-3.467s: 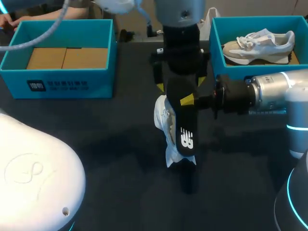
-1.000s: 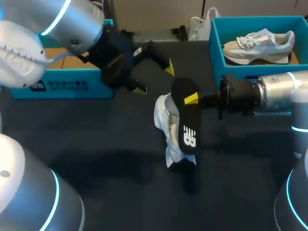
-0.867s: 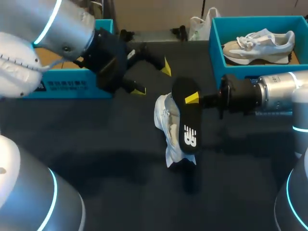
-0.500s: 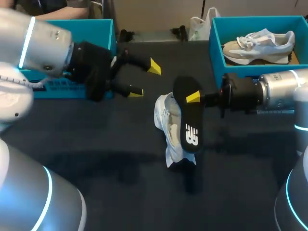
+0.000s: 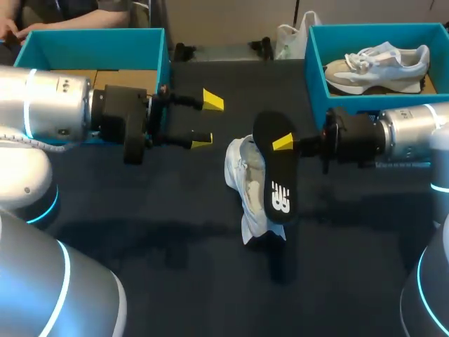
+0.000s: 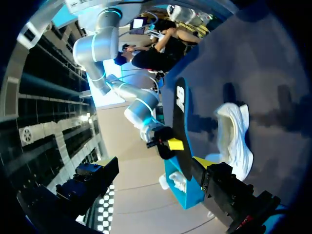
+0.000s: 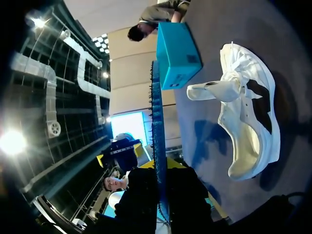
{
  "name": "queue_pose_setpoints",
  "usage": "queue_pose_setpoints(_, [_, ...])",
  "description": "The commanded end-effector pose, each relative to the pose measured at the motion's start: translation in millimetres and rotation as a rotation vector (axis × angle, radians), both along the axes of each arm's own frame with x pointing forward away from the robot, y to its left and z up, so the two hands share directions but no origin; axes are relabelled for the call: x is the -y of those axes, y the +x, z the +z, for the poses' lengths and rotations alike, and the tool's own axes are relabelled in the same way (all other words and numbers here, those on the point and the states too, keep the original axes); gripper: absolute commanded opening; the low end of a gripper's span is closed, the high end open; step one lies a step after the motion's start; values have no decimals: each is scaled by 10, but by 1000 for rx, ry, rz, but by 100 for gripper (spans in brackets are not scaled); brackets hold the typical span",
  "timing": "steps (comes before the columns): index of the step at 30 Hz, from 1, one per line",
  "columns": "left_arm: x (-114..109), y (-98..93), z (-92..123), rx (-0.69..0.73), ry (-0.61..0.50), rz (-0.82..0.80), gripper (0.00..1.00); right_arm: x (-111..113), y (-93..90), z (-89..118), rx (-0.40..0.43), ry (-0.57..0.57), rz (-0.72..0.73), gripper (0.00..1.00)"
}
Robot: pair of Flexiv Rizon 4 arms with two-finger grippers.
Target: Take the shoe out of the shoebox, open the shoe tongue, remove and reinsert the insole, then place the shoe into the shoebox
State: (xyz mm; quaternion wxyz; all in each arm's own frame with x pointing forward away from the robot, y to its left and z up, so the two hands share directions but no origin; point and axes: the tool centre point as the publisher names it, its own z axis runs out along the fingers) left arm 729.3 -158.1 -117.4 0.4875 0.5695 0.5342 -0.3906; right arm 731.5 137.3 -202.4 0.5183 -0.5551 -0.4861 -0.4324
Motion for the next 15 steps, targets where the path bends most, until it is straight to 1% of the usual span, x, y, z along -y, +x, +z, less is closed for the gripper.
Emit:
queue_pose_setpoints(1, [41, 24, -153, 25, -88, 12, 100, -26, -19, 53, 2, -12, -13, 0])
queue_pose_setpoints(7, [75, 76, -279, 9, -111, 2, 100, -42, -59, 104, -3, -13, -37, 0])
queue_pose_setpoints(10, [123, 114, -359, 8, -116, 18, 100, -85, -76, 139, -2, -11, -48, 0])
queue_pose_setpoints(15, [236, 162, -445, -40, -165, 38, 100, -184, -102, 203, 15, -4, -57, 0])
